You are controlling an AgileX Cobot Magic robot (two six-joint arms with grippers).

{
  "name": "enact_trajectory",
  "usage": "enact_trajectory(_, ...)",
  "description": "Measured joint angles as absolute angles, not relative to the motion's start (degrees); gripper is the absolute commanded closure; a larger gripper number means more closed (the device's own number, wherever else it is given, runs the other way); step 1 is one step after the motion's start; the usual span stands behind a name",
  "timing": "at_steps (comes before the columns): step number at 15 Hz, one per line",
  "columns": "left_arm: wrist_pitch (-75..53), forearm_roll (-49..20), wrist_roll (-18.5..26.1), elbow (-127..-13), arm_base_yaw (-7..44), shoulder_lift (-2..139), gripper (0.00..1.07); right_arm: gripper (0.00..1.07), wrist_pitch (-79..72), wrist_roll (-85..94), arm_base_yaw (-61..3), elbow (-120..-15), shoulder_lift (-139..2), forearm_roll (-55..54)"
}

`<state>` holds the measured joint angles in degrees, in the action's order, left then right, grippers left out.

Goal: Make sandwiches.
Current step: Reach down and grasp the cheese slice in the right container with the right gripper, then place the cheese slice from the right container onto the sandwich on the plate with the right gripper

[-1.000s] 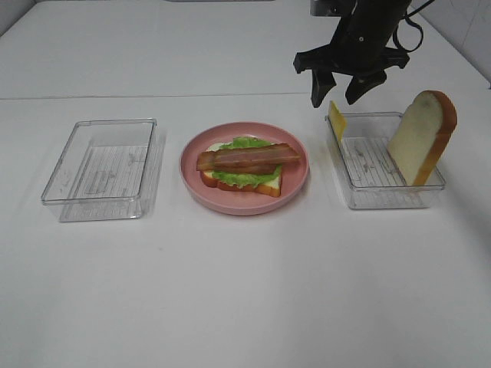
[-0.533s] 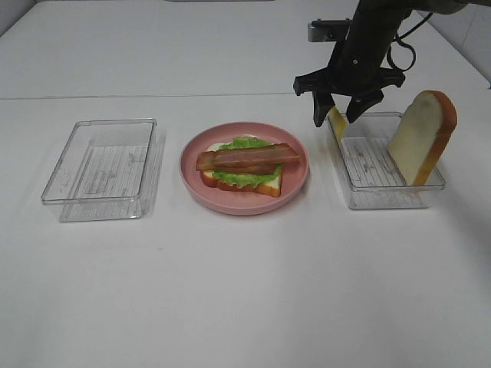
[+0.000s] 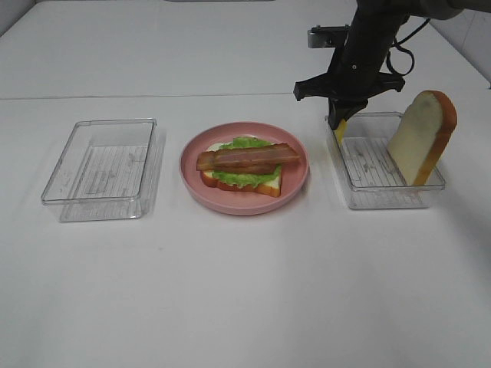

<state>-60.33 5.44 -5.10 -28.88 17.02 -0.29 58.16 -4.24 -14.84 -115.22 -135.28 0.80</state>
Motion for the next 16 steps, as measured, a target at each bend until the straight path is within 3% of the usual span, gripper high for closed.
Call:
enact_trajectory(9,-60.33,5.44,-5.1,-28.88,17.02,-0.29,0.23,1.07,59.07,-3.61,-14.84,-115.22,-126.85,0.46)
enact_trajectory(16,-60.33,5.44,-5.1,-28.88,17.02,-0.29,0.23,1.07,62.91,13.69,-14.84,-112.3,-123.87,-35.75)
